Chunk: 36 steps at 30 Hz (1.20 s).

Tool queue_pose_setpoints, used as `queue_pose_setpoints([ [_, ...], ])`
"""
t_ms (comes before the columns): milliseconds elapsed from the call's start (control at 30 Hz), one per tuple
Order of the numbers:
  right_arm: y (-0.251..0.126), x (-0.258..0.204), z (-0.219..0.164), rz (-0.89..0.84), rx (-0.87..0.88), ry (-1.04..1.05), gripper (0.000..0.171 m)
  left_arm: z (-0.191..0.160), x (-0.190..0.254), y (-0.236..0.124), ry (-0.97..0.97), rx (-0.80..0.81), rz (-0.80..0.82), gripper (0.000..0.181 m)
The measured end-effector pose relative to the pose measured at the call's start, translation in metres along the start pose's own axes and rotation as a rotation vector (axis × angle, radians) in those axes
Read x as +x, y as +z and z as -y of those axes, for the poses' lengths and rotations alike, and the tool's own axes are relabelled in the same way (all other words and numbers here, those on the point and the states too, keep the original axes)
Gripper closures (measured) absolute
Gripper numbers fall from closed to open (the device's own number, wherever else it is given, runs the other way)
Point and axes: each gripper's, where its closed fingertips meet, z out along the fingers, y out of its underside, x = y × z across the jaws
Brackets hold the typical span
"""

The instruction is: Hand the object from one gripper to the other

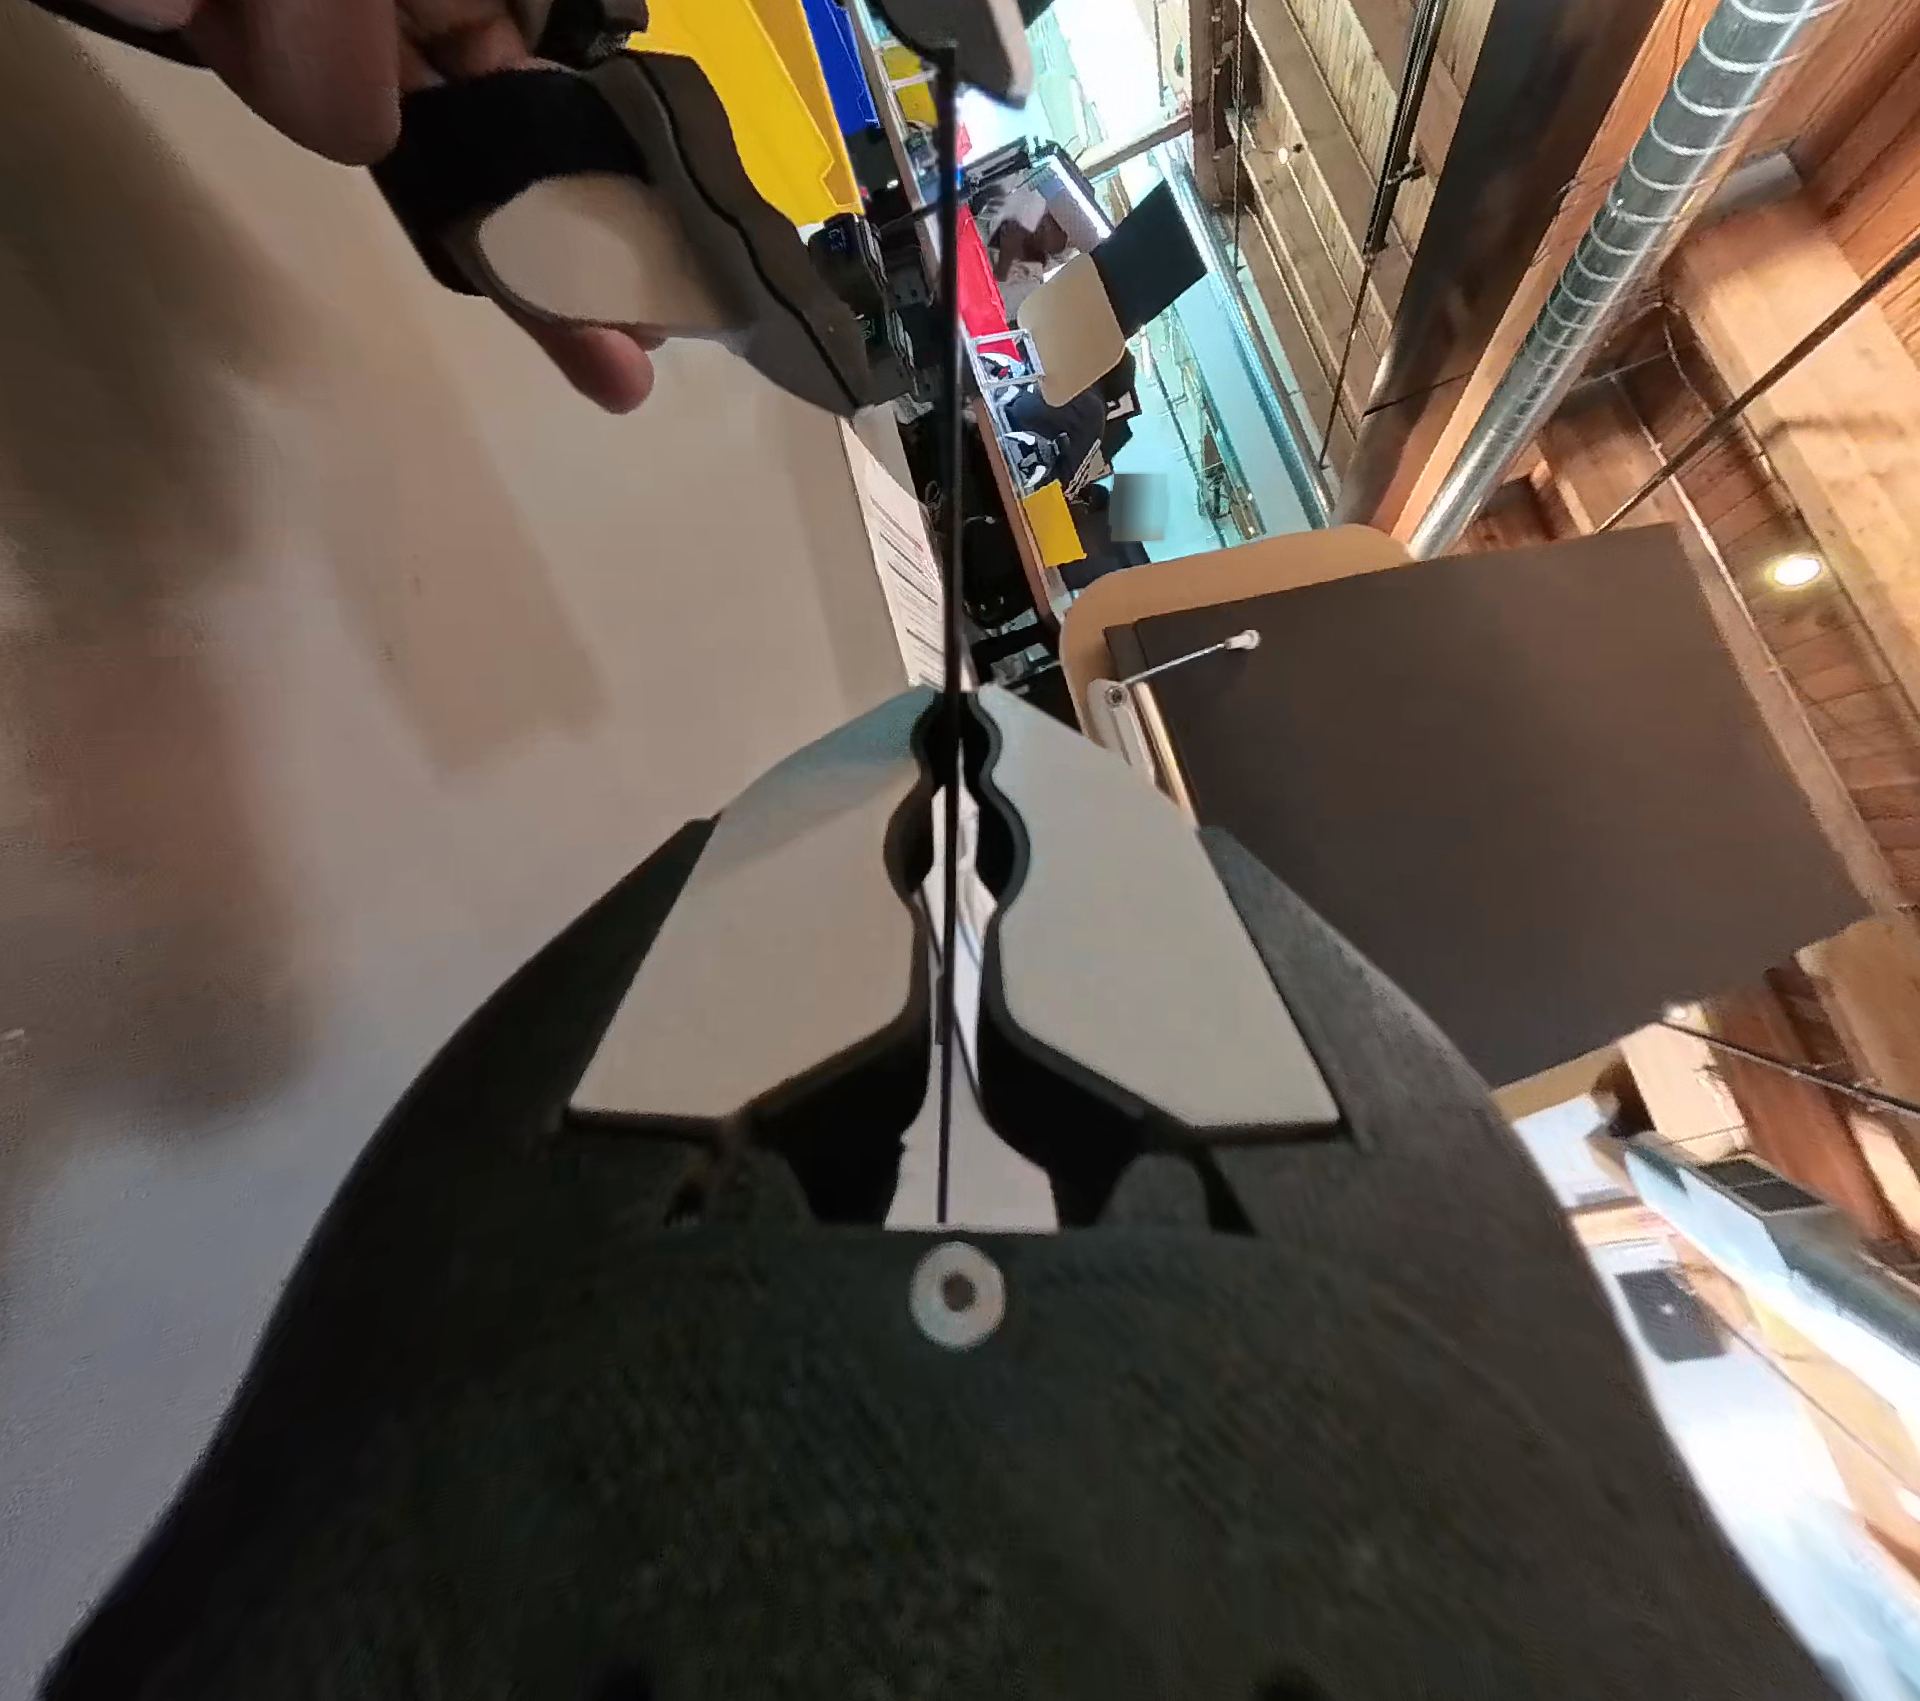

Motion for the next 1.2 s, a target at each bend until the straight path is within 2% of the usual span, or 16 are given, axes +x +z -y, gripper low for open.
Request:
queue_pose_setpoints([
  [33, -0.001, 0.001, -0.001, 0.002, -0.004, 0.021, 0.169, 0.002, 0.0, 0.0, 0.01, 0.008, 0.0, 0.123],
  [200, -0.001, -0.002, -0.01, 0.039, -0.045, 0.087, 0.169, 0.013, 0.002, -0.002, 0.095, 0.061, 0.015, 0.127],
  [333, -0.001, -0.001, -0.008, 0.078, -0.04, 0.224, 0.169, 0.019, -0.001, -0.004, 0.116, 0.098, 0.036, 0.118],
  [400, -0.001, -0.001, -0.007, 0.111, -0.028, 0.338, 0.169, 0.02, -0.005, -0.004, 0.138, 0.107, 0.072, 0.105],
  [500, -0.002, -0.002, -0.002, 0.196, 0.007, 0.56, 0.169, 0.014, -0.01, 0.001, 0.242, 0.069, 0.142, 0.095],
  [633, -0.007, -0.007, 0.021, 0.41, 0.127, 0.933, 0.169, -0.015, -0.017, 0.013, 0.396, -0.109, 0.208, 0.095],
  [700, -0.012, -0.009, 0.034, 0.545, 0.233, 1.133, 0.169, -0.032, -0.019, 0.019, 0.413, -0.201, 0.2, 0.099],
  [833, -0.014, 0.0, 0.031, 0.638, 0.334, 1.414, 0.169, -0.055, -0.014, 0.024, 0.428, -0.313, 0.136, 0.128],
  [967, -0.013, 0.001, 0.024, 0.638, 0.341, 1.452, 0.169, -0.062, -0.019, 0.026, 0.436, -0.348, 0.149, 0.147],
  [1033, -0.014, -0.001, 0.027, 0.657, 0.352, 1.464, 0.169, -0.059, -0.023, 0.028, 0.447, -0.321, 0.174, 0.147],
  [1100, -0.014, -0.003, 0.032, 0.68, 0.36, 1.467, 0.169, -0.058, -0.024, 0.031, 0.441, -0.287, 0.179, 0.139],
  [1200, -0.016, -0.004, 0.036, 0.683, 0.364, 1.443, 0.169, -0.065, -0.023, 0.034, 0.425, -0.315, 0.162, 0.143],
])
